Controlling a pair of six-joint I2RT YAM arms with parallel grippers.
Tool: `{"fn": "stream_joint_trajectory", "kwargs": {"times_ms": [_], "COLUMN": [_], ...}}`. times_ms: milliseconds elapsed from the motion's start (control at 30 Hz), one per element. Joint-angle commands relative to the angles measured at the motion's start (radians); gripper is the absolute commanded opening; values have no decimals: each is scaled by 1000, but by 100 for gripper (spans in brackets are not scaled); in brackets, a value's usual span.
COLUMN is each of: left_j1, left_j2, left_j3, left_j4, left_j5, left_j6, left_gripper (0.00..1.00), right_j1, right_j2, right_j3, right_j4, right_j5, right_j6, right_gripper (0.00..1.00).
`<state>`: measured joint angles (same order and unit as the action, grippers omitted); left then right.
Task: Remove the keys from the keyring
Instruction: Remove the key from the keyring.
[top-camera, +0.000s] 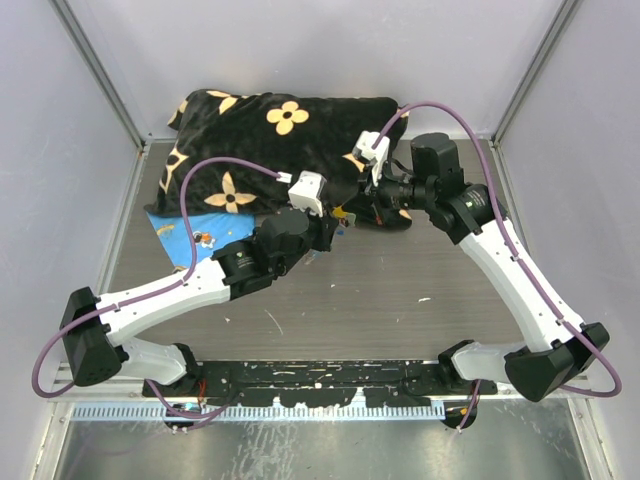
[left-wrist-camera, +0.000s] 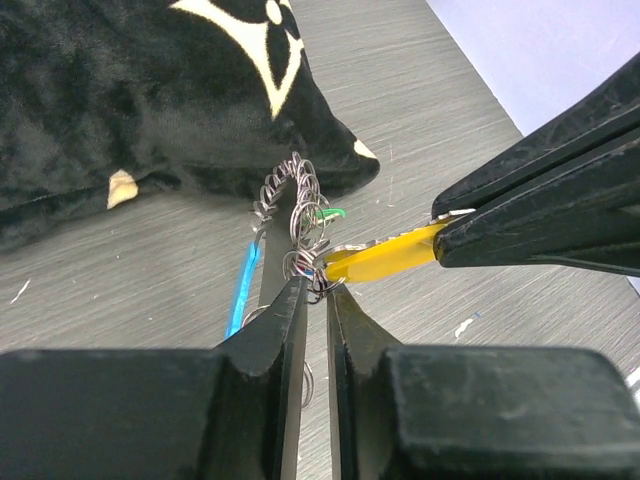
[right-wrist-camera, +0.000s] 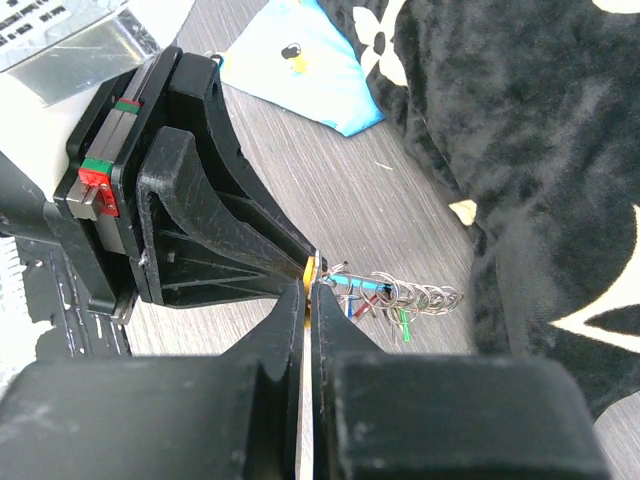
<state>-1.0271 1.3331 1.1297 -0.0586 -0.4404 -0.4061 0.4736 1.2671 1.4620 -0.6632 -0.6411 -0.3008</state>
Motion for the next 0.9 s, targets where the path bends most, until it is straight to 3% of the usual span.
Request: {"fn": "stream_joint_trajectory", "kwargs": {"times_ms": [0, 367, 800, 867], "left_j1": [12, 11, 12, 12], "left_j2": [-30, -47, -91, -91], "left_j3": [39, 25, -38, -50], "left_j4": [-16, -11, 87, 106], "left_j5": [-43, -19, 57, 56], "left_j6": [36, 125, 296, 308], "left_gripper": [12, 0, 0, 6], "right_j1": [-7, -9, -25, -32], "right_j2": [-16, -18, -23, -24], "right_j3": [24, 23, 14, 11], "right_j4": [82, 83, 97, 102], "right_j5": [-28, -33, -77, -92], "right_j6": [20, 21, 44, 52], "right_gripper": [1, 1, 1, 1]}}
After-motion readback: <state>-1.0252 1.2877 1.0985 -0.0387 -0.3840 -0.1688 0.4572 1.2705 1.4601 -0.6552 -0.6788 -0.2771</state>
